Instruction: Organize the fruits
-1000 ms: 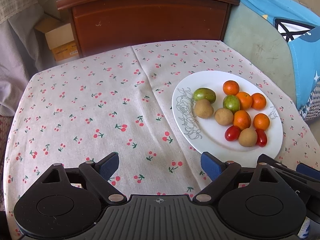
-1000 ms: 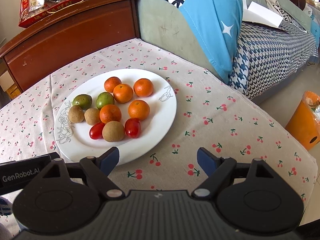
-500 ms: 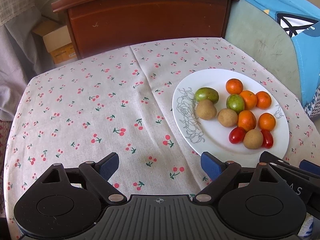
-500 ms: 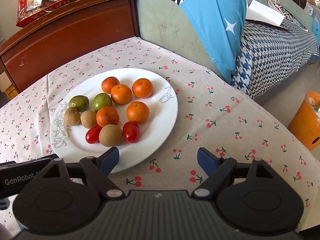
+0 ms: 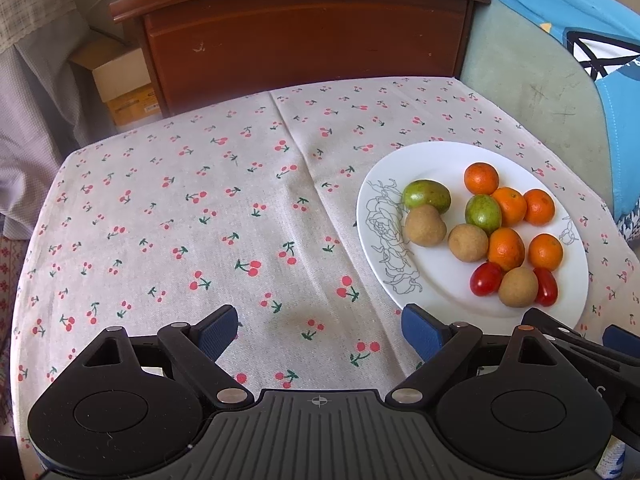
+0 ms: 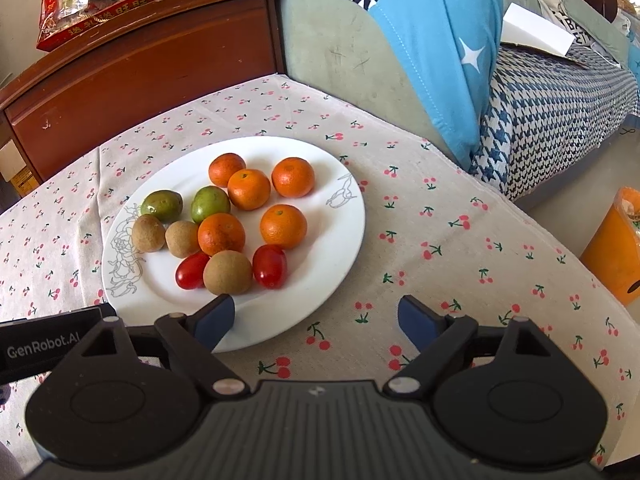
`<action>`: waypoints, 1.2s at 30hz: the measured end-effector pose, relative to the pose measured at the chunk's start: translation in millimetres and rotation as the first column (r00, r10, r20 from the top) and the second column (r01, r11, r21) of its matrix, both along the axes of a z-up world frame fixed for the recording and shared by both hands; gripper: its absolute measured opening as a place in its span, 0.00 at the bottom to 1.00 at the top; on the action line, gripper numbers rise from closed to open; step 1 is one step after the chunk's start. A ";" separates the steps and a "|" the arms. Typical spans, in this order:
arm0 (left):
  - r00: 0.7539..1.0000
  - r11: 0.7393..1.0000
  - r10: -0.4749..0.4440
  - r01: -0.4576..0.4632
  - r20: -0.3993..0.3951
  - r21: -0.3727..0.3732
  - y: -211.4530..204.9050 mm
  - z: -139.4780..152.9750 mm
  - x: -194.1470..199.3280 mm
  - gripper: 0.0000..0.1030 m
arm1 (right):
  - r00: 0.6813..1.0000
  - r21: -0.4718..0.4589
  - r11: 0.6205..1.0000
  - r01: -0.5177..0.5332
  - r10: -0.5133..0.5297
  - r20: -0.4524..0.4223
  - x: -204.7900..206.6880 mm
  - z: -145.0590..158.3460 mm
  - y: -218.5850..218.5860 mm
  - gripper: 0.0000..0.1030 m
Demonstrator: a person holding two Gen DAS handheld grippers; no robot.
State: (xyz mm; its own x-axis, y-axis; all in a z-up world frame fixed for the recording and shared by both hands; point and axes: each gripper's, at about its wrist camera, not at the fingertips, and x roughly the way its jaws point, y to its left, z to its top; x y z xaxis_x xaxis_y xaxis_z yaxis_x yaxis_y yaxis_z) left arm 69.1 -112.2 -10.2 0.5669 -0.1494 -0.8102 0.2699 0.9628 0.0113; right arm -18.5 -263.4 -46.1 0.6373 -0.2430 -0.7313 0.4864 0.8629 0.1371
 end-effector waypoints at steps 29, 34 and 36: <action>1.000 1.000 0.015 -0.015 0.022 0.009 23.6 16.1 -19.0 0.88 | 0.996 -0.043 0.996 -0.083 0.084 0.032 -15.2 12.0 25.5 0.87; 0.999 0.999 0.030 -0.030 0.032 0.012 37.7 16.8 -26.5 0.88 | 0.986 -0.032 0.988 -0.149 0.151 0.075 -20.1 11.8 36.9 0.87; 0.999 0.999 0.040 -0.040 0.031 0.015 45.0 15.8 -29.0 0.88 | 0.979 -0.023 0.984 -0.176 0.178 0.098 -22.0 11.0 42.1 0.87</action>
State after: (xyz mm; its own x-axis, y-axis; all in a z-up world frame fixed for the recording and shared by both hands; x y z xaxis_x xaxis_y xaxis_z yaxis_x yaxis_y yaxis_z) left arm 40.1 -67.2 5.6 0.5969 -0.1136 -0.7942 0.2302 0.9726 0.0340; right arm -40.4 -221.3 -35.1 0.7402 -0.1298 -0.6598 0.3104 0.9363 0.1640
